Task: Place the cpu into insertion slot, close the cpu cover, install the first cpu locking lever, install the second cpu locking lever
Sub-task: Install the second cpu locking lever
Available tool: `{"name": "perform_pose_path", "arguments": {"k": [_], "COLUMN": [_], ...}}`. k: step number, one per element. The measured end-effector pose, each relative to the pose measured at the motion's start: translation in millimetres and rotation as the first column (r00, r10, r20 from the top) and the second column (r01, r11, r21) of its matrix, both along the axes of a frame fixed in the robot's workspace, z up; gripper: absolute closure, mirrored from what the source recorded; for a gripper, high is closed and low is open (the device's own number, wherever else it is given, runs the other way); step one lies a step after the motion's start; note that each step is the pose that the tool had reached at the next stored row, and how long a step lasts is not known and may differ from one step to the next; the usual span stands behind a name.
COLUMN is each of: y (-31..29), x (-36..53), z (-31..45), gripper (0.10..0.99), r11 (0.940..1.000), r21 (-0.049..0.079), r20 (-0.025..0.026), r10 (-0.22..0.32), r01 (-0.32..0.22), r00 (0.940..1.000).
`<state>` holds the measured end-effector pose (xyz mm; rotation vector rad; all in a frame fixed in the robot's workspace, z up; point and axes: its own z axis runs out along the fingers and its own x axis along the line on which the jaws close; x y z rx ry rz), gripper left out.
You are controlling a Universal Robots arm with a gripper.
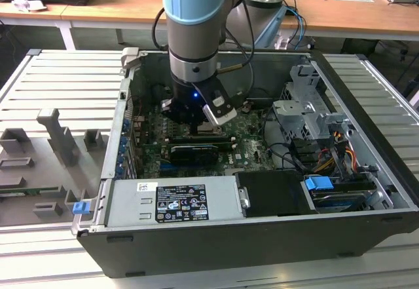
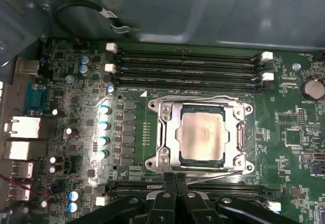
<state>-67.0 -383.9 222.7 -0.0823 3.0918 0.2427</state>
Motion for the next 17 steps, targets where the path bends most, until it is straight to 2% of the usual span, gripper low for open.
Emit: {"name": "perform_pose_path", "arguments": {"k": [5,8,10,15,17], "y": [-7.1,-12.0,-13.1,-13.2,-13.3], "x": [-4.2,-5.5,-7.0,-8.7,-10.3], "z": [-0.5,-1.5,-3.5,-13.7,-16.5], "gripper": [0.98,0.98,0.98,0.98,0.98], "r11": [0.9999,0.999,0.9984,0.9981,0.9977], "r21": [0.016,0.044,0.057,0.062,0.068], "r20": [0.0007,0.0008,0.0008,0.0008,0.001], "r10": [0.002,0.002,0.002,0.002,0.002], "r01": [-0.002,-0.002,-0.002,-0.002,-0.002], "r00": [1.0,1.0,1.0,1.0,1.0]}}
